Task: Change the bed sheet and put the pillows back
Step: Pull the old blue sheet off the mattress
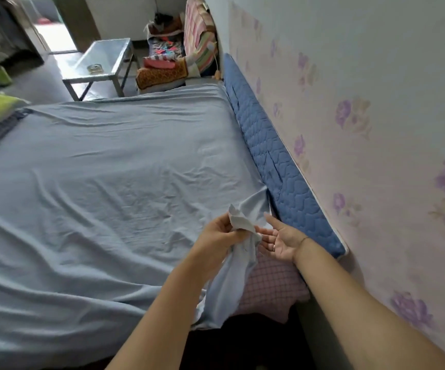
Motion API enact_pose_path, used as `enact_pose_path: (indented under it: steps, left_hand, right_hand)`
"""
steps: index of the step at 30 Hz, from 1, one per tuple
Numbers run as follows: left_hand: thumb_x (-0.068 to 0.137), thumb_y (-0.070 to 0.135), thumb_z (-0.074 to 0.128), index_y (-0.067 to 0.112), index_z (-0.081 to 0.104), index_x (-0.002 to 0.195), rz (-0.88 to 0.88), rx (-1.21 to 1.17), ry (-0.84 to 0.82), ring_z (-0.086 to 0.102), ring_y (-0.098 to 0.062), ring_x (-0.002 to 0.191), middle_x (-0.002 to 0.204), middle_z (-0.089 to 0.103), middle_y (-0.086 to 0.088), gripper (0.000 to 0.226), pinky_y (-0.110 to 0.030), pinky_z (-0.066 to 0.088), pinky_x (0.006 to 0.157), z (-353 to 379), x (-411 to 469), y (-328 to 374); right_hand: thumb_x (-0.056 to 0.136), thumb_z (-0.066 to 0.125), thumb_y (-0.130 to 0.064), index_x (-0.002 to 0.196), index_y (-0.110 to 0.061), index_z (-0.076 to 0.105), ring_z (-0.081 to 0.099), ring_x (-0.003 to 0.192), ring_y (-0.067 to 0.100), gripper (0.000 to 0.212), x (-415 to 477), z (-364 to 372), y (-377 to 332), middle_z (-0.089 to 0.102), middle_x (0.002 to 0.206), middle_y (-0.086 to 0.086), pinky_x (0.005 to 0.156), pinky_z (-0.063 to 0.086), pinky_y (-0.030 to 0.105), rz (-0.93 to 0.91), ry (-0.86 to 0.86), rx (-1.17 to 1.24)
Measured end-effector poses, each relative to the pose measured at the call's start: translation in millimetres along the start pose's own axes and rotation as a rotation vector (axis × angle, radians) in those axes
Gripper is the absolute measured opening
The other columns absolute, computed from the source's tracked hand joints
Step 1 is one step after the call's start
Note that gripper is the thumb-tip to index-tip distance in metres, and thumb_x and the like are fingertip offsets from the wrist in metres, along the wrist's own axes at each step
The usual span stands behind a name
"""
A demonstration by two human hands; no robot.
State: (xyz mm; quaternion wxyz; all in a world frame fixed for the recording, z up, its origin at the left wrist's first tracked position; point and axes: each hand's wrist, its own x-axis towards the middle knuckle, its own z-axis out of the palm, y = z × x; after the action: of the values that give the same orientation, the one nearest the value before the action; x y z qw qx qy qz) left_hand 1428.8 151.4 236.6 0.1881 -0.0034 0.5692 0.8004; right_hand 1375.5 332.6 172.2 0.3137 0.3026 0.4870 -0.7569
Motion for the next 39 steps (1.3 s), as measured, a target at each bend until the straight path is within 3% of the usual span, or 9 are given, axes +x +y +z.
enact_pose_path:
  steps: [2,6,9,16,19,22,26,33,39]
  left_hand:
    - [0.079,-0.006,0.066,-0.002,0.061,0.095,0.003,-0.026,0.031,0.070,-0.020,0.076,0.087,0.072,-0.012,0.018,-0.027,0.055,0.067,-9,-7,0]
    - [0.072,0.004,0.071,0.003,0.061,0.110,0.012,-0.092,0.080,0.064,-0.031,0.085,0.098,0.065,-0.024,0.040,-0.036,0.055,0.077,-18,-12,1]
    - [0.073,0.006,0.071,0.009,0.063,0.116,0.015,-0.135,0.113,0.067,-0.021,0.075,0.086,0.068,-0.015,0.044,-0.029,0.058,0.071,-20,-12,5]
    - [0.082,0.012,0.072,0.009,0.074,0.078,0.015,-0.164,0.130,0.067,-0.018,0.063,0.072,0.069,-0.010,0.005,-0.028,0.057,0.064,-20,-16,16]
    - [0.083,0.012,0.070,0.007,0.070,0.075,0.027,-0.158,0.143,0.065,-0.015,0.062,0.068,0.067,-0.006,0.009,-0.025,0.055,0.060,-22,-20,21]
    - [0.080,0.012,0.070,0.009,0.071,0.073,0.053,-0.160,0.156,0.064,-0.011,0.063,0.069,0.066,-0.003,0.008,-0.022,0.053,0.060,-23,-23,26]
    - [0.077,0.015,0.067,0.014,0.074,0.069,0.046,-0.142,0.169,0.064,-0.011,0.064,0.070,0.067,-0.002,0.010,-0.022,0.053,0.063,-25,-27,30]
    - [0.082,0.013,0.074,0.012,0.072,0.067,0.071,-0.159,0.171,0.065,-0.011,0.062,0.067,0.067,-0.002,0.015,-0.022,0.053,0.059,-31,-39,36]
    - [0.073,0.018,0.072,0.007,0.064,0.080,0.092,-0.207,0.362,0.062,-0.009,0.062,0.069,0.064,-0.001,0.015,-0.021,0.054,0.060,-55,-46,36]
  right_hand:
    - [0.085,0.064,-0.051,0.129,-0.001,0.049,0.060,0.079,0.018,0.068,14,8,6,0.061,0.105,0.011,0.051,0.056,0.025,0.094,0.007,-0.067]
    - [0.083,0.068,-0.047,0.114,0.000,0.055,0.059,0.065,0.017,0.058,28,24,17,0.063,0.087,0.011,0.045,0.054,0.024,0.258,-0.017,-0.162]
    - [0.083,0.072,-0.037,0.112,-0.003,0.057,0.056,0.063,0.016,0.047,32,34,21,0.060,0.082,0.010,0.044,0.052,0.021,0.248,-0.040,-0.193]
    - [0.096,0.055,-0.032,0.132,-0.036,0.040,0.049,0.053,0.011,0.039,27,42,18,0.057,0.070,0.006,0.050,0.046,0.023,-0.004,-0.291,-0.388]
    - [0.090,0.058,-0.048,0.134,-0.017,0.043,0.061,0.064,0.017,0.056,33,42,13,0.064,0.086,0.013,0.060,0.055,0.028,-0.019,-0.213,-0.340]
    - [0.080,0.057,-0.067,0.120,-0.003,0.051,0.063,0.070,0.018,0.075,34,46,9,0.062,0.091,0.011,0.056,0.056,0.027,0.075,-0.129,-0.287]
    - [0.071,0.059,-0.077,0.080,-0.013,0.053,0.058,0.068,0.017,0.065,34,56,8,0.058,0.076,0.007,0.053,0.052,0.026,0.129,-0.066,-0.334]
    - [0.084,0.068,-0.048,0.083,-0.012,0.055,0.052,0.057,0.012,0.038,32,72,10,0.055,0.068,0.003,0.047,0.047,0.021,0.140,-0.124,-0.389]
    - [0.090,0.064,-0.025,0.079,-0.014,0.055,0.057,0.050,0.006,0.019,34,69,-2,0.062,0.058,0.001,0.050,0.050,0.020,-0.169,-0.158,-0.215]
